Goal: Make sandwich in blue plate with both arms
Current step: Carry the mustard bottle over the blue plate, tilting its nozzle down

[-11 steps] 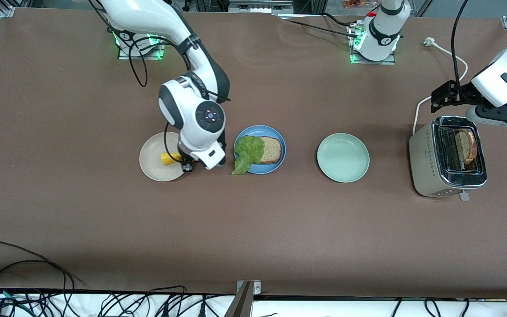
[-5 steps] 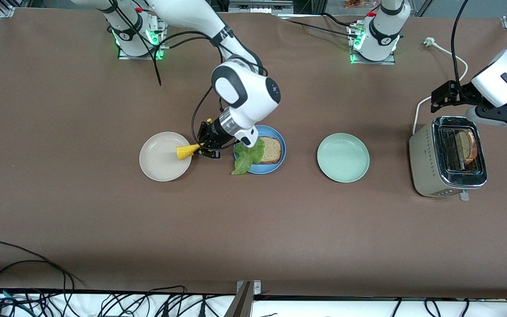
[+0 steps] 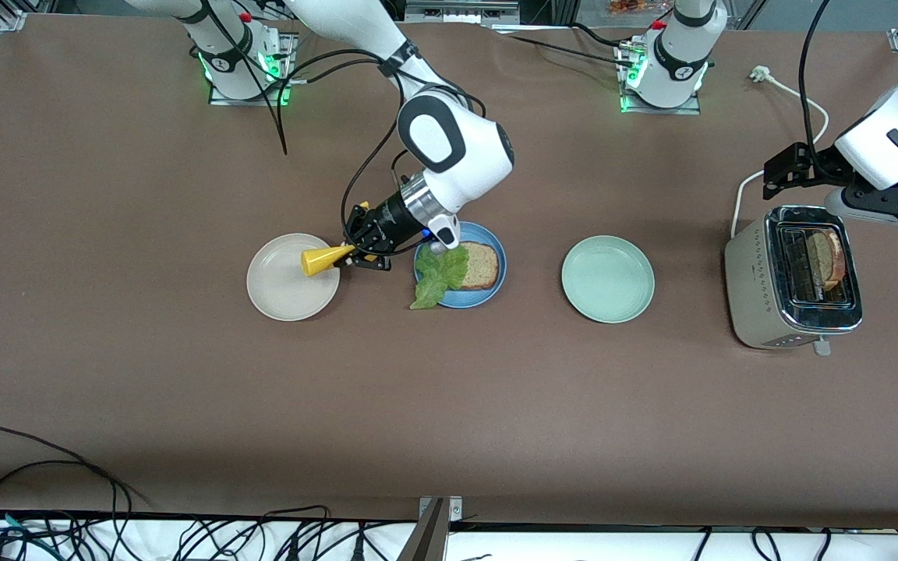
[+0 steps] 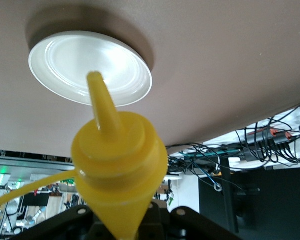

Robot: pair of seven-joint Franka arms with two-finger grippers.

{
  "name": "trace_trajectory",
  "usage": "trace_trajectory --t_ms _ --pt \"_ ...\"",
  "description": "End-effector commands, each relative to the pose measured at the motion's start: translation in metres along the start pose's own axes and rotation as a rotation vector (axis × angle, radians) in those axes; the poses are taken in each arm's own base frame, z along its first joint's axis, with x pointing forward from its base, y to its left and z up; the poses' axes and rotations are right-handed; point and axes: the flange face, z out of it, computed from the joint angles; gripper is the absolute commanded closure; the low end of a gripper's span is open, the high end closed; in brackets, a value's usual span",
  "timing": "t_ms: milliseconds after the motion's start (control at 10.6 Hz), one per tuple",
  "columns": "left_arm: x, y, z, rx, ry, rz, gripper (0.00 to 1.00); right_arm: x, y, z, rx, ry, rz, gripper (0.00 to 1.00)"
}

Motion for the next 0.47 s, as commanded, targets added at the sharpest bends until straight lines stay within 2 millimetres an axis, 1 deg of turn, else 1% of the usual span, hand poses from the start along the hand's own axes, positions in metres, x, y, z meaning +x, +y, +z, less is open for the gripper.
trace_trajectory --t_ms 0,188,376 --pt "-0.001 -0.001 -0.005 -0.017 0.013 0.021 0.0 0.007 0.007 -0.01 -0.014 -0.059 0.01 0.91" --pt "-0.001 -0.001 -0.005 -0.017 0.013 0.021 0.0 0.004 0.008 -0.004 0.008 -0.043 0.009 0.9" --pt "-0.001 -0.001 -0.005 -0.017 0.013 0.021 0.0 -0.018 0.013 0.015 0.097 0.066 0.036 0.9"
